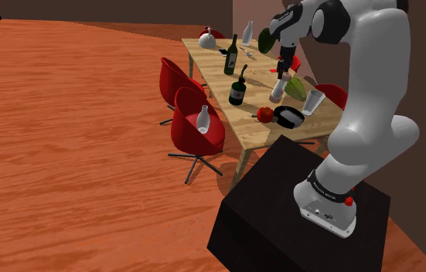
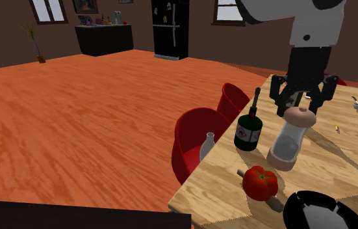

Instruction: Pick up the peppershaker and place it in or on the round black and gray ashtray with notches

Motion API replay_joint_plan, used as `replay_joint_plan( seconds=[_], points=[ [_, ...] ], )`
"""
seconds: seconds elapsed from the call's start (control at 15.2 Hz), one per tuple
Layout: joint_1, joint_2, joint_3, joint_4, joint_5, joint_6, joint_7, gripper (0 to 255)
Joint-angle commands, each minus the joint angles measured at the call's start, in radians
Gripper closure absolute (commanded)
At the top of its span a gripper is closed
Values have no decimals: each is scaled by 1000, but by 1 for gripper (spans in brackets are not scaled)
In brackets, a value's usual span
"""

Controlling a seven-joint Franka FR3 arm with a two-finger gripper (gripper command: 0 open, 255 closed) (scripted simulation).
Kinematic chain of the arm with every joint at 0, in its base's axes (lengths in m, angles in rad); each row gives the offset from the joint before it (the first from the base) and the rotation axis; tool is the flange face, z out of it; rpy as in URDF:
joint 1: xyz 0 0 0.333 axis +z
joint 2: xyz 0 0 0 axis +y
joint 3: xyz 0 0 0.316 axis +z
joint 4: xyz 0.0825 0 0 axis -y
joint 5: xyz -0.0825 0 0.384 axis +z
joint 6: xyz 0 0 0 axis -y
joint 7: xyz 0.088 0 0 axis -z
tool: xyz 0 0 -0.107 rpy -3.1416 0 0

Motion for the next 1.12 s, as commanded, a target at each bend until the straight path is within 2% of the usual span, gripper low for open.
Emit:
replay_joint_plan(
  seconds=[0.0, 0.33, 0.66, 1.06],
  points=[
    [-38, 15, -7, 36, 5, -18, -41, 255],
    [-137, 71, -17, 161, 20, -75, -135, 255],
    [-251, 160, -20, 346, 43, -158, -222, 255],
    [-256, 184, -15, 320, 49, -109, -224, 255]
  ],
)
